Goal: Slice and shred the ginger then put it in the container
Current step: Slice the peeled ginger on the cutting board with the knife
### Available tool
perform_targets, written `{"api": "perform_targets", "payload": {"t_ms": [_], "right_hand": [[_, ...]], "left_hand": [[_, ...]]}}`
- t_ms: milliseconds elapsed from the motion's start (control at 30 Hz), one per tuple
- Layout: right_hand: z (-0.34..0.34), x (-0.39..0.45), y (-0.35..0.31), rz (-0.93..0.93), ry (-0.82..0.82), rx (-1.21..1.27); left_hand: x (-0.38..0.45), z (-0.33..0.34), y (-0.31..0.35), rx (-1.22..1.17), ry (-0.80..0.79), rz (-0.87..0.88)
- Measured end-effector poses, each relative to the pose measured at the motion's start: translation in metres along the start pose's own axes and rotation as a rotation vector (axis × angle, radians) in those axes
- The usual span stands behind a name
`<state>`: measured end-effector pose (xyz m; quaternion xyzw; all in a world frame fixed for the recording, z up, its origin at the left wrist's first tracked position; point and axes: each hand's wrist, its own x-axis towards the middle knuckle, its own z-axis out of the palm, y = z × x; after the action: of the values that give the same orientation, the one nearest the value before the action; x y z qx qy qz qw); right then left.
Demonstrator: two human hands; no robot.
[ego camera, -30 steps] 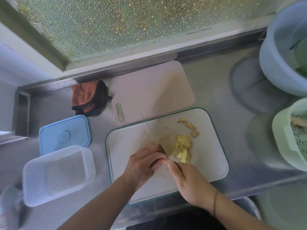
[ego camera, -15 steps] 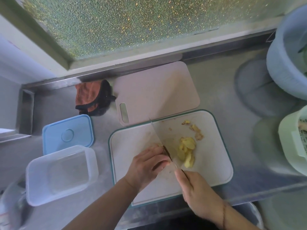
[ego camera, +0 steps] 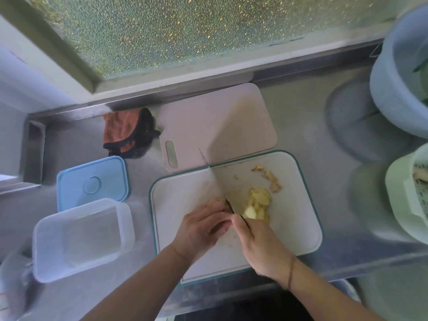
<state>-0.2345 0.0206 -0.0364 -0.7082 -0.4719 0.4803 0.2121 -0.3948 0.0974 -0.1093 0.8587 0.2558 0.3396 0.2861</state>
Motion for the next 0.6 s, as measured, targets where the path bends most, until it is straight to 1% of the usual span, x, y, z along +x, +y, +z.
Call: {"api": "perform_targets", "payload": {"t_ms": [67, 133, 200, 333, 400, 433, 500, 533, 600], "right_hand": [[0.001, 0.003, 0.001, -0.003, 0.002, 0.017], [0.0, -0.01, 0.011, 0.037, 0.001, 0.046], [-0.004, -0.025, 0.021, 0.086, 0.006, 0.126], [-0.031, -0.028, 0.021, 0.27, 0.004, 0.34], [-0.042, -0.026, 0.016, 0.357, -0.068, 0.479], [-0.045, -0.027, 0.013, 0.365, -0.107, 0.511], [-0.047, -0.03, 0.009, 0.3, -0.127, 0.483], [-0.048, -0.032, 0.008, 0.224, -0.096, 0.402], [-0.052, -0.038, 0.007, 0.031, 0.01, 0.128]], "left_hand": [[0.001, 0.001, 0.001, 0.004, -0.007, 0.002], [0.0, 0.001, 0.0, 0.023, -0.012, 0.005], [-0.001, 0.001, -0.001, 0.042, -0.015, 0.002], [-0.003, 0.001, 0.002, 0.066, 0.009, -0.002], [-0.003, -0.001, 0.004, 0.07, 0.014, -0.008], [-0.003, -0.003, 0.005, 0.07, 0.012, -0.014], [-0.001, -0.004, 0.01, 0.078, -0.001, -0.034], [0.0, -0.005, 0.012, 0.078, -0.007, -0.051], [0.001, -0.007, 0.019, 0.048, 0.0, -0.091]]}}
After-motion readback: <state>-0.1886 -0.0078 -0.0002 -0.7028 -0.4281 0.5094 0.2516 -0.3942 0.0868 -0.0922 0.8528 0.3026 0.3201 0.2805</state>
